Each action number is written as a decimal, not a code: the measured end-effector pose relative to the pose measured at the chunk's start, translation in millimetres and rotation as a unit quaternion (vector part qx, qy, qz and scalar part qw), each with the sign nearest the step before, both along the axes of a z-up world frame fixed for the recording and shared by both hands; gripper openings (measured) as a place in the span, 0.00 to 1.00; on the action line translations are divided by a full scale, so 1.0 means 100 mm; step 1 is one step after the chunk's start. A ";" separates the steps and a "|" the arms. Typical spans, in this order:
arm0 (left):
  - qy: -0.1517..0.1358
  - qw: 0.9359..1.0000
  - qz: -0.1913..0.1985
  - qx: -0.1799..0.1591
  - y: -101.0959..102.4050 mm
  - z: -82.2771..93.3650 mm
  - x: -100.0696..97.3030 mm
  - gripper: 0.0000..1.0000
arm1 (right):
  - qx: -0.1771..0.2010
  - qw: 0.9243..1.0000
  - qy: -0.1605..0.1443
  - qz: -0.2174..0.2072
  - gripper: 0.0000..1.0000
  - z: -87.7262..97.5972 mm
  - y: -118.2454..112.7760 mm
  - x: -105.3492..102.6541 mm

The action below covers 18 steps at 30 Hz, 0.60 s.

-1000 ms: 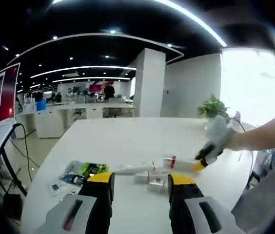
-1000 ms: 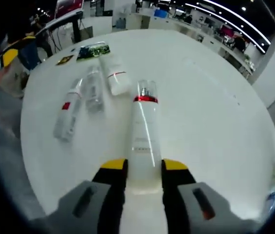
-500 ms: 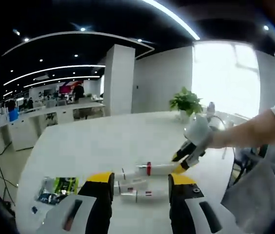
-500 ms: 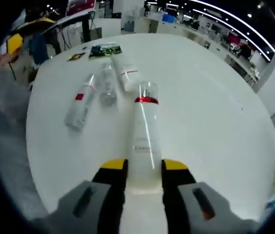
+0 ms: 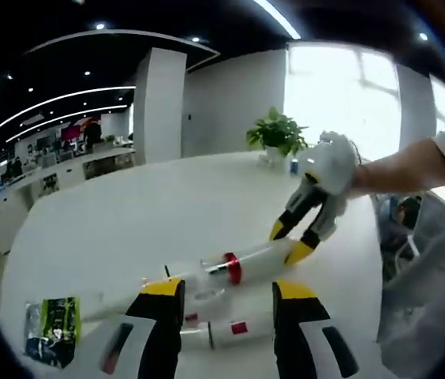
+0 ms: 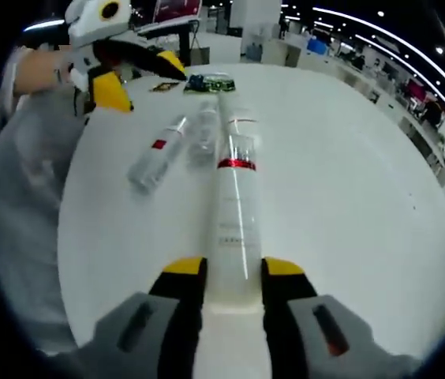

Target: Arrange the skincare products in the storage area until every visible bottle or jar stands upright without overlapping.

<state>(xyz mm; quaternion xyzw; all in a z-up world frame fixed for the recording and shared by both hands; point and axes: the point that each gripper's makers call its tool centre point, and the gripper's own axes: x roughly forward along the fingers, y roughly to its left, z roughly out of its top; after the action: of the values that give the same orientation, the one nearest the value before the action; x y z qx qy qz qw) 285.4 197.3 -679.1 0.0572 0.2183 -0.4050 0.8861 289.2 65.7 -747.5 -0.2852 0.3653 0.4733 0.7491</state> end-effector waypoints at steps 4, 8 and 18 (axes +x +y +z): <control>0.005 1.000 -0.021 0.007 -0.10 -0.10 0.10 0.46 | -0.017 0.999 -0.008 0.026 0.28 -0.01 -0.01 -0.03; 0.009 0.999 -0.038 0.007 -0.18 -0.15 0.20 0.45 | -0.028 0.998 -0.013 0.050 0.28 -0.01 -0.03 -0.06; 0.026 0.996 -0.084 0.014 -0.34 -0.31 0.21 0.45 | -0.031 0.996 -0.003 0.088 0.28 -0.01 -0.09 -0.12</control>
<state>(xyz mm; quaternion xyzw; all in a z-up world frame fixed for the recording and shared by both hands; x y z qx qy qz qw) 306.9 163.0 -709.6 0.0776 0.2414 -0.4764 0.8418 277.2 56.2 -748.7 -0.3406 0.3510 0.5247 0.6967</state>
